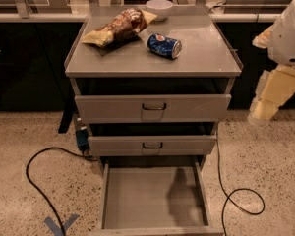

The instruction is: Place pepsi can into bottom drawer

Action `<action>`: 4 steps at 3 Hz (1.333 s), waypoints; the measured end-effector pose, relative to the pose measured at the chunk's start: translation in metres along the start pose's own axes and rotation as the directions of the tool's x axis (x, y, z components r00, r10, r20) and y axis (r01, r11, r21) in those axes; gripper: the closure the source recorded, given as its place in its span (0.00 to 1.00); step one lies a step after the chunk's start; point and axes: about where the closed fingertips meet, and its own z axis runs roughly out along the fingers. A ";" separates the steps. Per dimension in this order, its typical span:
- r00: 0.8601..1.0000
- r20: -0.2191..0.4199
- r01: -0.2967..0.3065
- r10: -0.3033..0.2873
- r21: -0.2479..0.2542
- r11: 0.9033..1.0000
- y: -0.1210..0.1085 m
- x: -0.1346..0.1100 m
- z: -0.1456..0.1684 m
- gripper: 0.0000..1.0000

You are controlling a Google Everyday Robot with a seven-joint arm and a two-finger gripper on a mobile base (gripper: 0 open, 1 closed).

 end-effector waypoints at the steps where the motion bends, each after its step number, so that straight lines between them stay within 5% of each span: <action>1: 1.000 -0.017 -0.019 0.020 0.059 0.998 -0.034 -0.011 0.027 0.00; 4: 0.997 -0.077 0.029 -0.018 0.143 0.989 -0.128 -0.062 0.113 0.00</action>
Offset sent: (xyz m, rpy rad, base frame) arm 0.1324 0.0173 -0.0460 -0.0866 -0.1146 -0.0686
